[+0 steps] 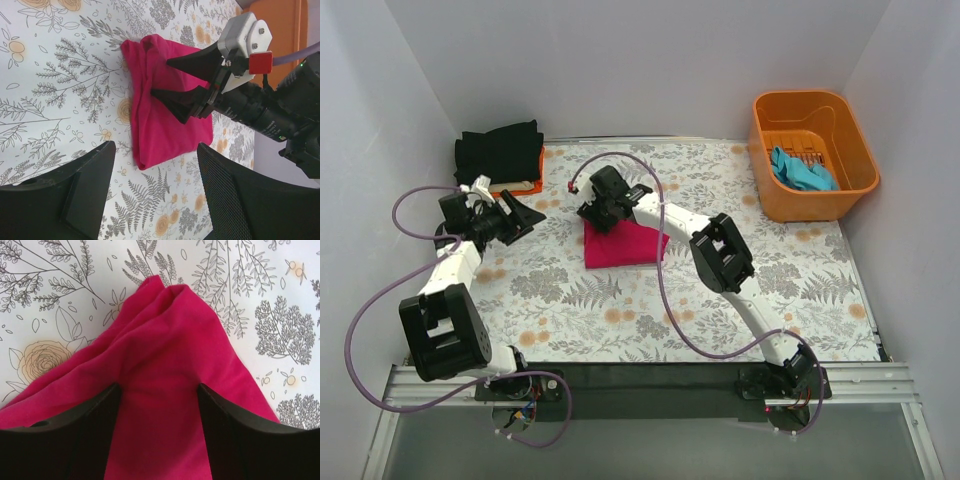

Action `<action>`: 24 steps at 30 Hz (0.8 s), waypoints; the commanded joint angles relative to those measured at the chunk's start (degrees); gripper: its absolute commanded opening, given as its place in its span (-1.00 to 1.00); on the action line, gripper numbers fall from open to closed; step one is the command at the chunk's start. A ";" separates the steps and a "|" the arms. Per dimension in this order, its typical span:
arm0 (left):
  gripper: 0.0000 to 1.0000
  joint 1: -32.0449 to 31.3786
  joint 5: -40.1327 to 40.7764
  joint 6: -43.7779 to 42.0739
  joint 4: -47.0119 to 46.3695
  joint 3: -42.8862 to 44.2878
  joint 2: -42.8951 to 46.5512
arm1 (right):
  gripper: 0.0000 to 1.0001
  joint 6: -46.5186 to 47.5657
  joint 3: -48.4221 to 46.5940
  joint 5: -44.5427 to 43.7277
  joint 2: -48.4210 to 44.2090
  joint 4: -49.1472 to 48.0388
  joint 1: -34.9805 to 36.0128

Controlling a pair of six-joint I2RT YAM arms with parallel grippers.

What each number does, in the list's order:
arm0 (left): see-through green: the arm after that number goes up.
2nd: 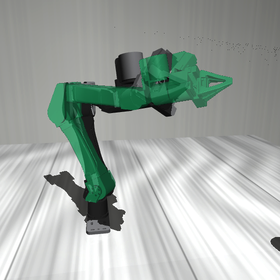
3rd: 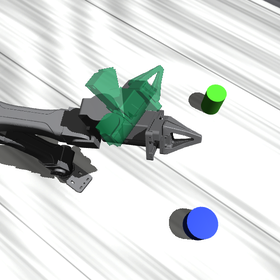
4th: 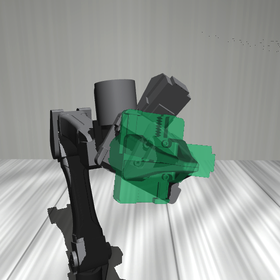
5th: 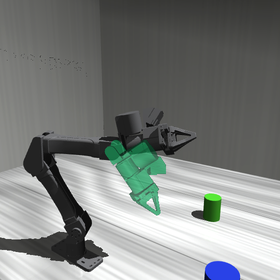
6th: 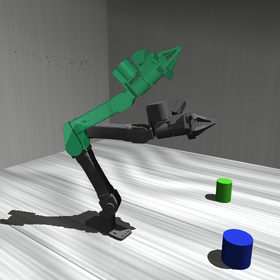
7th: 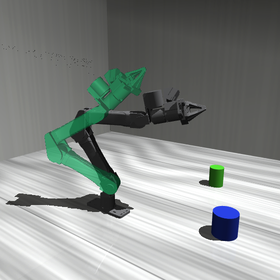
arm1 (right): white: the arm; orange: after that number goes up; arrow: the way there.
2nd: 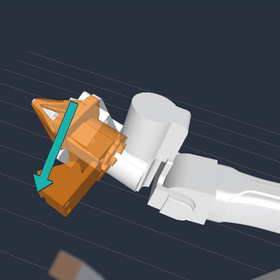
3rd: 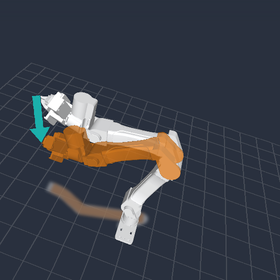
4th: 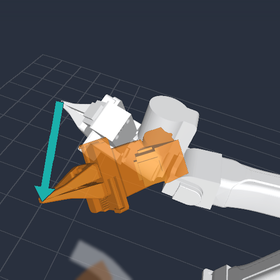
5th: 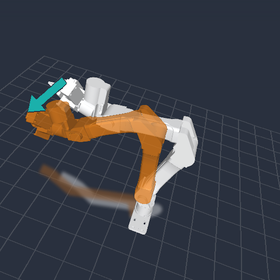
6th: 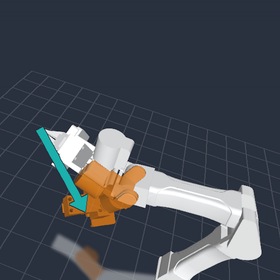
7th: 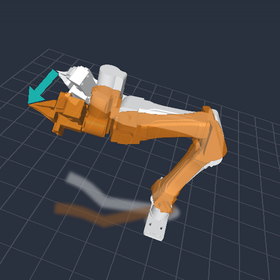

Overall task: Fold and stack the t-shirts
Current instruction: Fold the tshirt

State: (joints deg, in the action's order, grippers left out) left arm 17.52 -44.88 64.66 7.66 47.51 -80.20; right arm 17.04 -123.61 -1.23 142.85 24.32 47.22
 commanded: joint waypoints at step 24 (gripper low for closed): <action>0.33 0.15 4.19 2.83 -5.29 -6.28 5.76 | 0.19 -15.19 -0.05 -6.75 -6.01 0.39 0.94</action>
State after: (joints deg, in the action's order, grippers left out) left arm 17.52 -41.34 66.59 3.53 42.09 -75.90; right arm 4.89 -121.78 -1.56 133.71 25.98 47.09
